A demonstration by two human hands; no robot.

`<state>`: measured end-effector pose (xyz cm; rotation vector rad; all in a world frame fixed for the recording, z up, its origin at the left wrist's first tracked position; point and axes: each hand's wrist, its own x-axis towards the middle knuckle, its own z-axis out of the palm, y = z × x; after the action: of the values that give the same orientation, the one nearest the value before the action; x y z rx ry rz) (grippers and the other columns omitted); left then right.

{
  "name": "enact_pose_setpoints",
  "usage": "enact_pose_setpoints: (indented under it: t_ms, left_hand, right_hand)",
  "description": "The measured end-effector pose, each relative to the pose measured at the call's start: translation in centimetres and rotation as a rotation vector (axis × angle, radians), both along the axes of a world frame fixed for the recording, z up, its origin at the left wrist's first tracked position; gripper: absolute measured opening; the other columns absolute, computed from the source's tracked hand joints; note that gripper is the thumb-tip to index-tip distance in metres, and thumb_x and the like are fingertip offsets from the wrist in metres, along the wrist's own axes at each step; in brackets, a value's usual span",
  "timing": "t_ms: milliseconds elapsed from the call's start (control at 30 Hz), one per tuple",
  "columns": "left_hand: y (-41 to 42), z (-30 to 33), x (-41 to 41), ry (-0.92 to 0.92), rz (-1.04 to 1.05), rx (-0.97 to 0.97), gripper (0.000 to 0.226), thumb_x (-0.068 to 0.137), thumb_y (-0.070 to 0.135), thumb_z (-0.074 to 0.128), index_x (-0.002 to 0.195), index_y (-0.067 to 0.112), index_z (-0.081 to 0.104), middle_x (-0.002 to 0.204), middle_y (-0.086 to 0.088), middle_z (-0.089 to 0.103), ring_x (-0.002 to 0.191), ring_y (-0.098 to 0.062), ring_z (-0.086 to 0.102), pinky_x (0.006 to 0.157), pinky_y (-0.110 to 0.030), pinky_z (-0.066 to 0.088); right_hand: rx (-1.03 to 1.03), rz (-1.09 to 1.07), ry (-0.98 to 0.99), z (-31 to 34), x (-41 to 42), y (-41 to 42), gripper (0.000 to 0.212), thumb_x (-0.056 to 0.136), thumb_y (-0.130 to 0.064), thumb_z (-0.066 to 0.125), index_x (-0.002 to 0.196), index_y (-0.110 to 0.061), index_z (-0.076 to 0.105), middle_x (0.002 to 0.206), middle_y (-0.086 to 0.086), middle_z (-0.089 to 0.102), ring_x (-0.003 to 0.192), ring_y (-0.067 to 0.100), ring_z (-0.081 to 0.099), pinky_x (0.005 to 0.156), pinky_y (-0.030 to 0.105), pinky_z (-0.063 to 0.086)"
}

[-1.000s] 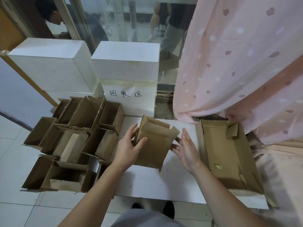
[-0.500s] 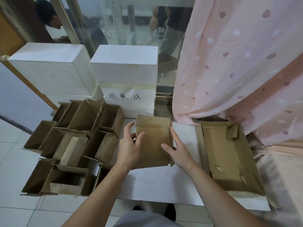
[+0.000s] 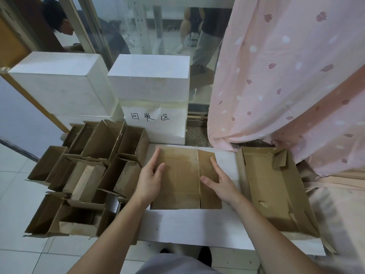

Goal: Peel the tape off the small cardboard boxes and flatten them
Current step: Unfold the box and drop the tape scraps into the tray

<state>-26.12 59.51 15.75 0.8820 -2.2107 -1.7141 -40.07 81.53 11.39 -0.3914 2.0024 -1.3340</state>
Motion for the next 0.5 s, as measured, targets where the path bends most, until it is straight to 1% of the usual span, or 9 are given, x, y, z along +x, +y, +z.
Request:
enact_pose_setpoints:
  t_ms: [33, 100, 167, 233, 300, 333, 367, 433, 500]
  left_hand:
    - [-0.1, 0.1, 0.1, 0.004, 0.016, 0.046, 0.057, 0.109, 0.021, 0.051, 0.161, 0.032, 0.031, 0.156, 0.012, 0.043, 0.145, -0.011, 0.041, 0.121, -0.035, 0.036]
    - [-0.1, 0.3, 0.1, -0.002, 0.028, 0.125, 0.059, 0.107, 0.022, 0.055, 0.161, 0.032, 0.031, 0.15, 0.015, 0.046, 0.14, -0.013, 0.046, 0.115, -0.031, 0.039]
    - [-0.2, 0.3, 0.1, -0.037, -0.036, 0.17, 0.074, 0.101, 0.022, 0.066, 0.162, 0.037, 0.026, 0.138, 0.024, 0.049, 0.129, -0.005, 0.054, 0.107, -0.027, 0.047]
    - [-0.2, 0.1, 0.1, -0.082, -0.128, 0.171, 0.097, 0.092, 0.019, 0.078, 0.163, 0.041, 0.016, 0.136, 0.029, 0.045, 0.122, 0.004, 0.054, 0.106, -0.027, 0.05]
    - [-0.1, -0.5, -0.2, -0.108, -0.142, 0.103, 0.107, 0.089, 0.015, 0.081, 0.164, 0.041, 0.01, 0.147, 0.024, 0.04, 0.132, 0.0, 0.048, 0.113, -0.029, 0.042]
    - [0.0, -0.9, -0.4, -0.107, -0.13, 0.051, 0.107, 0.089, 0.013, 0.081, 0.164, 0.041, 0.01, 0.151, 0.022, 0.035, 0.138, -0.002, 0.041, 0.117, -0.03, 0.037]
    - [0.1, -1.2, -0.7, -0.103, -0.114, 0.008, 0.107, 0.09, 0.011, 0.081, 0.164, 0.042, 0.01, 0.151, 0.022, 0.033, 0.141, -0.001, 0.035, 0.119, -0.03, 0.033]
    - [0.2, -1.6, -1.0, -0.091, -0.086, -0.025, 0.106, 0.09, 0.008, 0.08, 0.164, 0.043, 0.012, 0.15, 0.023, 0.033, 0.142, 0.001, 0.031, 0.12, -0.028, 0.028]
    - [0.1, -1.8, -1.0, -0.074, -0.066, 0.035, 0.104, 0.09, 0.007, 0.079, 0.164, 0.043, 0.015, 0.15, 0.022, 0.036, 0.141, -0.002, 0.036, 0.119, -0.029, 0.032]
  right_hand:
    - [-0.02, -0.002, -0.018, -0.1, -0.2, 0.2, 0.098, 0.077, -0.052, 0.079, 0.157, -0.046, 0.023, 0.157, -0.024, 0.027, 0.145, -0.005, 0.026, 0.112, 0.018, 0.022]
    - [-0.043, -0.023, -0.019, -0.3, -0.5, 0.3, 0.1, 0.072, -0.049, 0.084, 0.155, -0.043, 0.03, 0.158, -0.02, 0.033, 0.141, -0.007, 0.032, 0.112, 0.016, 0.025]
    - [-0.036, -0.057, 0.041, -0.3, -0.7, 0.2, 0.1, 0.068, -0.047, 0.087, 0.154, -0.039, 0.036, 0.156, -0.018, 0.037, 0.141, -0.006, 0.034, 0.111, 0.014, 0.025]
    - [-0.017, -0.081, 0.116, 0.1, -0.9, 0.0, 0.097, 0.069, -0.041, 0.089, 0.153, -0.037, 0.041, 0.151, -0.019, 0.041, 0.141, -0.003, 0.035, 0.108, 0.009, 0.026]
    - [0.011, -0.093, 0.181, 0.4, -1.1, -0.4, 0.093, 0.073, -0.031, 0.091, 0.152, -0.035, 0.043, 0.145, -0.02, 0.042, 0.138, -0.004, 0.035, 0.099, -0.003, 0.024]
    - [0.027, -0.094, 0.218, 0.5, -1.1, -0.6, 0.091, 0.075, -0.027, 0.09, 0.152, -0.034, 0.043, 0.144, -0.02, 0.043, 0.136, -0.005, 0.036, 0.096, -0.006, 0.023]
    - [0.04, -0.096, 0.249, 0.5, -1.1, -0.8, 0.09, 0.076, -0.024, 0.09, 0.153, -0.033, 0.043, 0.142, -0.02, 0.042, 0.134, -0.005, 0.036, 0.094, -0.008, 0.022]
    - [0.05, -0.105, 0.272, 0.3, -1.0, -0.9, 0.09, 0.077, -0.023, 0.089, 0.153, -0.034, 0.042, 0.14, -0.022, 0.041, 0.133, -0.005, 0.036, 0.092, -0.009, 0.021]
    - [0.036, -0.089, 0.23, 0.0, -1.1, -0.7, 0.089, 0.08, -0.026, 0.087, 0.154, -0.036, 0.039, 0.143, -0.024, 0.039, 0.136, -0.006, 0.033, 0.095, -0.007, 0.022]
